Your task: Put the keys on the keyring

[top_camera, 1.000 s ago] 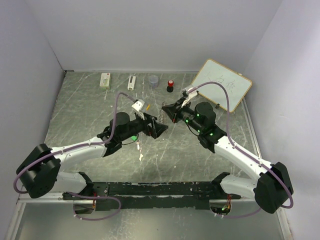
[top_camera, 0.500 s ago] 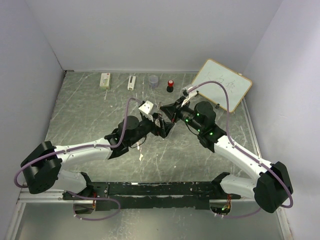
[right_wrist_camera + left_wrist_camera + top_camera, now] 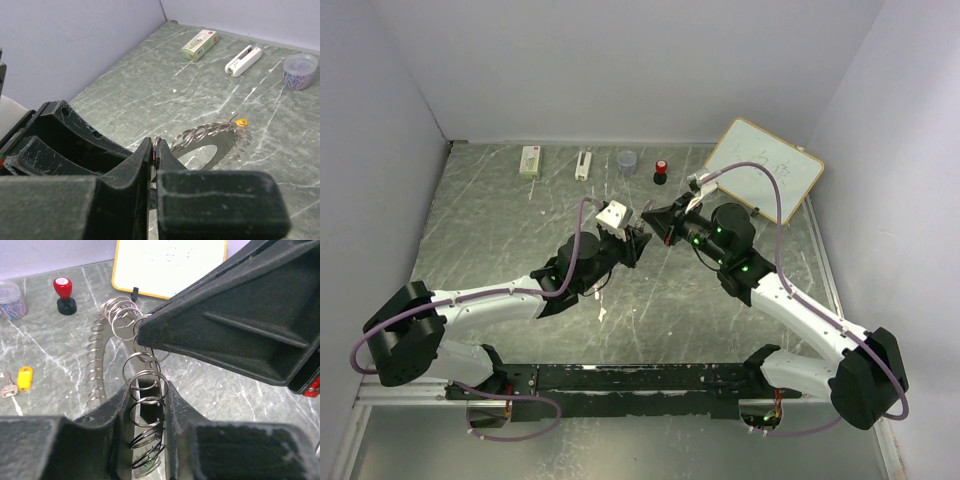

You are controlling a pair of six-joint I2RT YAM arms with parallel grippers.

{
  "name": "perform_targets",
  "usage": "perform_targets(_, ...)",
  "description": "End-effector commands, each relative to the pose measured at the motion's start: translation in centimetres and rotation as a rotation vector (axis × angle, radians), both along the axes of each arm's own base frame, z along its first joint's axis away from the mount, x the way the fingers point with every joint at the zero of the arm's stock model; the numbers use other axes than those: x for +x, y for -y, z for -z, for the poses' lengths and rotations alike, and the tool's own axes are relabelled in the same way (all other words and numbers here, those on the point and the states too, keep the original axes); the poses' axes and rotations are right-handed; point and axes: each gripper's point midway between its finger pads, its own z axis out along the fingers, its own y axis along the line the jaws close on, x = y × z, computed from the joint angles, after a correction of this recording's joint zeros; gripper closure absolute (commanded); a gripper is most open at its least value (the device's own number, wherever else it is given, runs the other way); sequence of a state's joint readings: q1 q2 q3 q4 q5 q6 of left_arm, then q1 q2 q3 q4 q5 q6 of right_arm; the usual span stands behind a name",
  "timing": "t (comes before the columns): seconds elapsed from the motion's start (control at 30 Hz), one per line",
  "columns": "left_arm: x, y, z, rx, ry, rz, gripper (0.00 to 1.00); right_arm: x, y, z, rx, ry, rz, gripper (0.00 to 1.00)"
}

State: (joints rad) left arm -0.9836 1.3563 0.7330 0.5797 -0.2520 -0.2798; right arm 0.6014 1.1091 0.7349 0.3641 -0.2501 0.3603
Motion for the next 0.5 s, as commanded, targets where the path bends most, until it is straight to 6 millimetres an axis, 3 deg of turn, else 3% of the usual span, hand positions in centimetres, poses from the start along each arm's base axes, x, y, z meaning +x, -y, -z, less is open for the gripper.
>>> perform_targets(0.0, 0.0, -0.2, -1.1, 0.0, 0.044, -0.008, 0.83, -0.2, 0.4, -2.0, 0.032, 0.031, 0.011, 1.0)
perform_targets(0.07, 0.0, -0.5, -1.1, 0.009, 0.048, -0.013, 0.91, -0.1, 0.4, -1.9, 0.029, 0.024, 0.017, 1.0)
perform_targets(0.23, -0.1, -1.3, -1.3, 0.03, 0.063, -0.029, 0.93, 0.0, 0.6, -1.6, 0.025, 0.008, 0.03, 1.0)
perform_targets(0.27, -0.1, -1.5, -1.4, 0.036, 0.068, -0.032, 0.93, 0.1, 0.8, -1.6, 0.025, 0.005, 0.041, 0.94)
perform_targets(0.4, -0.4, -2.3, -1.2, 0.086, 0.091, -0.033, 0.93, 0.3, 2.0, -2.5, 0.019, 0.016, 0.105, 0.51)
perform_targets(0.47, -0.7, -2.9, -0.7, 0.116, 0.105, -0.027, 0.93, 0.4, 2.8, -3.0, 0.022, 0.03, 0.146, 0.4)
